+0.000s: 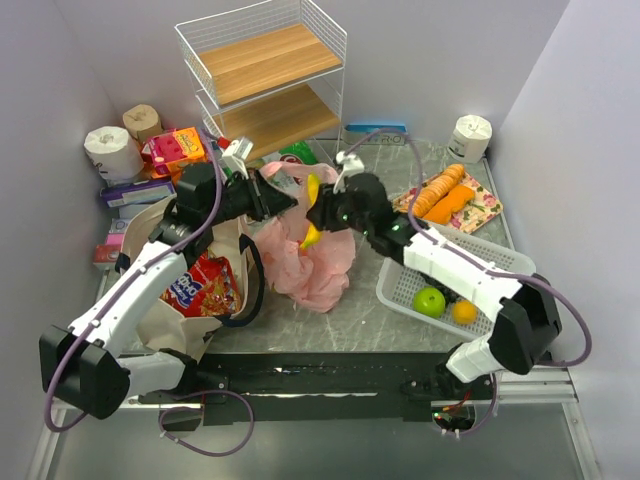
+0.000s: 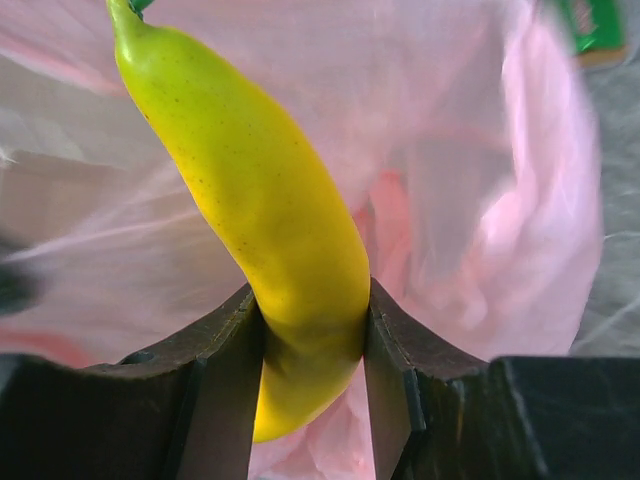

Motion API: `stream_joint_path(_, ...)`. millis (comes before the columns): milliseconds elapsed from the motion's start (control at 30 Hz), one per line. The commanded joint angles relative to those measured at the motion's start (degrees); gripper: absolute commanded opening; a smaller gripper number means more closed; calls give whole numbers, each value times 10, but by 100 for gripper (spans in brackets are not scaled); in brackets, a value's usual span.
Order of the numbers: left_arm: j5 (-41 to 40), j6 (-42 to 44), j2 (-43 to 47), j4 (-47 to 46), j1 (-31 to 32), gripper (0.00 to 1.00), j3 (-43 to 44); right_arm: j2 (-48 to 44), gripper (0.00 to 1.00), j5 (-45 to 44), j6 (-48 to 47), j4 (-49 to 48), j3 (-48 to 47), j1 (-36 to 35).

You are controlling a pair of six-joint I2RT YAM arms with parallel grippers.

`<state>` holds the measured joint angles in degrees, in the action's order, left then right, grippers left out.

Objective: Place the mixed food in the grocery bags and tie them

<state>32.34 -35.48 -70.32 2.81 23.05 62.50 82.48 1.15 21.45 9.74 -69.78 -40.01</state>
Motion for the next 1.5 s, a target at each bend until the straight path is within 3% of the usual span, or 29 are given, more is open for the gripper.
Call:
stream_joint_path(0,54,-85,21,-121,-4,1,-41,16,0,-63,43,-166,41,-34)
stream_joint_path(167,62,-133,22,-166,-4,1,-55,56,0,-114,87,-239,76,-46)
stream_joint_path(300,63,-158,17,-203,-5,1,-51,128,0,-107,90,-235,45,-52)
stream_joint_path(433,52,-149,18,-190,-5,1,-28,172,0,-114,79,-163,4,-53)
stream_joint_path(567,37,-123,35,-158,-28,1,-19,194,0,-190,63,-29,-32,-46)
stream_joint_path(667,22,-98,48,-121,-55,1,-33,198,0,-185,56,54,-46,-22)
stream_joint_path(733,-2,-76,50,-87,-65,1,-38,186,20,-143,50,79,-39,4)
stream_joint_path(767,-10,-44,47,-48,-67,1,-36,178,36,-111,28,78,-33,14)
stream_joint_path(800,-14,-28,43,-33,-67,1,-34,150,64,-75,20,76,-25,27)
stream_joint_path(900,-3,8,24,-4,-67,1,-31,79,99,8,-38,33,17,41)
stream_joint_path(1033,29,2,7,-41,-66,1,-45,0,99,134,-77,36,25,49)
stream_joint_path(1200,26,15,-17,-47,-54,1,-35,-92,99,186,-92,114,2,57)
stream_joint_path(1333,17,36,-39,-33,-34,1,-18,-144,99,103,-78,221,8,89)
stream_joint_path(1367,15,38,-40,-32,-31,1,-16,-158,99,49,-71,244,12,115)
stream_joint_path(1467,5,45,-42,-30,-20,1,-10,-176,99,4,-41,321,51,169)
